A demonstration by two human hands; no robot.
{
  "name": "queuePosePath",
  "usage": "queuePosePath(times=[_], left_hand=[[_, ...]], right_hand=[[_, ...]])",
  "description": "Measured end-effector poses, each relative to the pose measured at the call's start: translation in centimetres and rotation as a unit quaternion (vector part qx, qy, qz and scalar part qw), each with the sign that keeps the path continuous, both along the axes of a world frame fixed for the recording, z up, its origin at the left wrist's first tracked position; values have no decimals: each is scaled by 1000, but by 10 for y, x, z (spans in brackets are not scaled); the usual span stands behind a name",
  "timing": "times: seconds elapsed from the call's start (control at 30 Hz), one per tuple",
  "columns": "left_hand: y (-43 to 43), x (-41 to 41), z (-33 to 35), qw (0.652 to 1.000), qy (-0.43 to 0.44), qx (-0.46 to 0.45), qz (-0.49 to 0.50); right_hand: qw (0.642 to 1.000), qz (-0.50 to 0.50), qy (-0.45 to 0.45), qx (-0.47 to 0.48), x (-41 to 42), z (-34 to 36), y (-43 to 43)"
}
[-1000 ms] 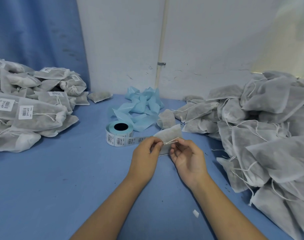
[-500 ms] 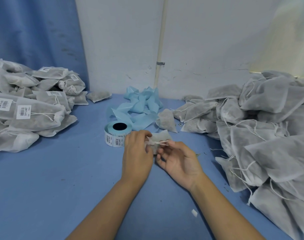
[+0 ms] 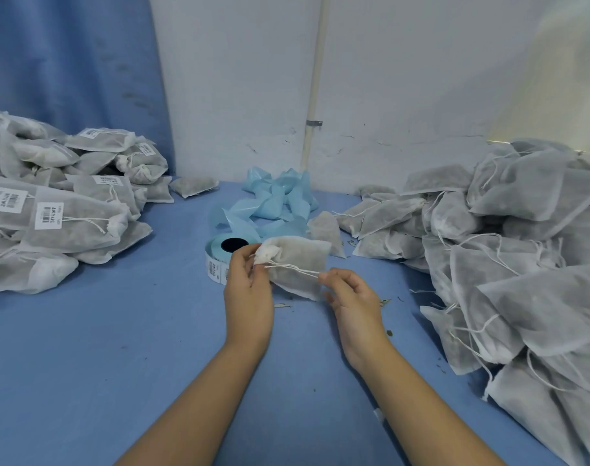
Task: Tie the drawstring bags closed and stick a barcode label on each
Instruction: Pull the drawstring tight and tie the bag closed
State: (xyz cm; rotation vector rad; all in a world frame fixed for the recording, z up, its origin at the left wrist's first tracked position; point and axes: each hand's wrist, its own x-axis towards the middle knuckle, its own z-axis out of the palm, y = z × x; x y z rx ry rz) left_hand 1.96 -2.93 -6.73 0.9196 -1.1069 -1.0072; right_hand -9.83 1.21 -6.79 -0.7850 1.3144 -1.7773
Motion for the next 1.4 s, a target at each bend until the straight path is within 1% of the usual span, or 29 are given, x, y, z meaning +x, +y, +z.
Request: queuePosePath(times=[0.1,0.23,0.33,0.4,0.5,0.57,0.6,0.7,0.77,0.9,0.97,1.07,1.17,1.27,1.33,1.4], left_hand=[[1,0,4,996,74,30,-26],[-1,2,6,990,131,43,-33],[-1,2,7,985,157,42,-49],[1,2,7,983,165,38,-75],[3,1,6,974,160,31,-154],[4,0,4,971,134,22,-198],[6,0,2,973,103,14,-206],[11,-5,-1,981,-13,-24,-193],[11,-7,-1,984,-32,-29,-172],[9,-6,6,989,27,-24,-140],[10,-6,7,991,36,-28,-128],[8,-6,7,992,52,-25,-112],[5,-5,7,991,86,-4,-98],[1,-4,8,992,88,-6,-86],[-4,2,8,993,87,-17,-78],[-9,12,7,996,48,-32,-73]], right_hand=[[1000,-10,28,1,2,-2,-1],[999,-8,47,-1,1,-3,-1],[998,-8,61,-8,1,-4,-1],[998,-10,62,-12,2,-5,-1],[999,-25,44,-15,2,-7,-2],[999,-34,18,-12,2,-6,-3],[999,-38,4,-10,2,-6,-3],[999,-42,-22,-12,3,-5,-2],[999,-33,-6,-9,5,-5,-1],[999,-9,40,-2,9,-2,0],[998,-7,59,1,10,-2,1],[998,7,62,-3,12,-1,1],[997,44,63,-14,13,0,3],[992,84,90,-5,15,0,3],[989,88,116,8,16,-2,3],[987,82,137,23,15,-4,1]])
